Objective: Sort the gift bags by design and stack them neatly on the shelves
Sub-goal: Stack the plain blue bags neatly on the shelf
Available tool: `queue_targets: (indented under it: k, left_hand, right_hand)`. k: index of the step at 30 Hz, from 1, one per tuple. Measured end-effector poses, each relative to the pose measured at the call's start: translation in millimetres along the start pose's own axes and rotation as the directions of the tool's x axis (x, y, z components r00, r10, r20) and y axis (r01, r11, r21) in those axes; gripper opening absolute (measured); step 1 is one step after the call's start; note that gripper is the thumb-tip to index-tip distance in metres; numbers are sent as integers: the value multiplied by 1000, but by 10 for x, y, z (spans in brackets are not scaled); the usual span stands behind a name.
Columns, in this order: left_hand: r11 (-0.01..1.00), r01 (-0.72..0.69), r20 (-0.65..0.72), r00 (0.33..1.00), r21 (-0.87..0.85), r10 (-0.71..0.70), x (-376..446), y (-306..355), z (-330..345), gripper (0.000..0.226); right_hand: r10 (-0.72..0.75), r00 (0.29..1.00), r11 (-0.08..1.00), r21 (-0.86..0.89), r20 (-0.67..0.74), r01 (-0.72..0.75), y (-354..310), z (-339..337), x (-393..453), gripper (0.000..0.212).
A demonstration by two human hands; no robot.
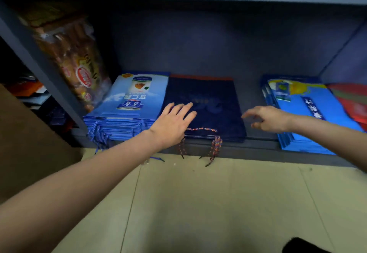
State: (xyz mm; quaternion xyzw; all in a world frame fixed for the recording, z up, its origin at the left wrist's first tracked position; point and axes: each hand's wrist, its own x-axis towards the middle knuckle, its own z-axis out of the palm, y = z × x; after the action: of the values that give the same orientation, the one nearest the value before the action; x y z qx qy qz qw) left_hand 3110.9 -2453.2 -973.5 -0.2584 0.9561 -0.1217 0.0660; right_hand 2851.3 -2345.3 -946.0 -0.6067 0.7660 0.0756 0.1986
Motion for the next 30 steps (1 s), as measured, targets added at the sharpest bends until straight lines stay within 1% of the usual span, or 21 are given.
queue_targets:
  k: [3,5,6,8,9,10,11,12,14,16,18,19,20,21,22,23,24,26,28,30]
  left_hand:
    - [996,-89,14,996,-22,90,420,502,-184,67]
    - [989,-116,17,993,-95,118,686,888,-302,65]
    - [982,-104,19,994,-159,109,819,1091,-344,65]
    - [954,-51,42,997,-295,66,1089,1497,-369,65]
    - [940,-29,71,996,-339,56,1221,1684,-372,69]
    - [932,-19,106,993,-362,61,1345,1852,-372,74]
    - [928,-21,142,987,-373,79,1456,2010,-370,81]
    - [924,-23,179,979,-383,99,1551,2155,-371,87]
    - [896,25,259,961,-444,101,1699,2422,-370,95]
    - [838,159,360,932,-522,48,1813,2677,-336,104]
    - [795,273,424,906,-542,-22,1907,2880,-265,112]
    - [796,302,430,901,-525,-58,1950,2956,-222,113]
    - [822,305,415,905,-481,-93,1991,3006,-189,113]
    - [860,289,380,917,-420,-122,2027,3028,-157,111]
    - [895,263,335,932,-360,-139,2058,3037,-123,110]
    - [919,236,292,946,-315,-143,2087,3042,-89,108]
    - [935,210,264,955,-285,-135,2111,3041,-61,107]
    - [952,174,259,960,-251,-107,2144,3018,-41,105]
    - [954,153,280,957,-257,-78,2152,2978,-41,105]
    - [952,128,272,961,-277,-50,2162,2939,-53,105]
  right_hand:
    - [109,994,991,76,1,-109,660,67,-279,42]
    - [216,975,966,155,-52,-205,1135,82,-426,42]
    - [288,953,942,208,-91,-265,1382,84,-481,43]
    - [437,884,873,317,-166,-372,1868,87,-534,48]
    - [499,847,835,364,-184,-413,2075,93,-533,54]
    - [548,819,798,401,-171,-450,2249,107,-511,64]
    - [574,810,770,414,-117,-486,2393,144,-472,76]
    - [577,815,761,390,-43,-518,2495,196,-431,90]
    - [550,832,790,278,71,-546,2601,302,-346,106]
    - [525,843,818,204,116,-537,2631,288,-323,113]
    - [479,872,859,153,101,-489,2662,258,-361,116]
    - [423,904,898,101,58,-427,2681,289,-399,116]
    - [332,943,943,13,-6,-332,2687,355,-451,116]
    - [206,976,972,-105,-71,-212,2683,458,-497,116]
    - [77,992,969,-228,-102,-99,2689,569,-534,117]
    - [-2,996,947,-320,-89,-27,2715,674,-545,119]
    - [-11,998,932,-363,-59,-11,2761,752,-529,121]
    - [40,999,933,-355,-30,-48,2838,808,-452,126]
    - [34,999,938,-345,-31,-43,2862,817,-391,126]
    - [42,998,936,-347,-45,-55,2865,820,-391,124]
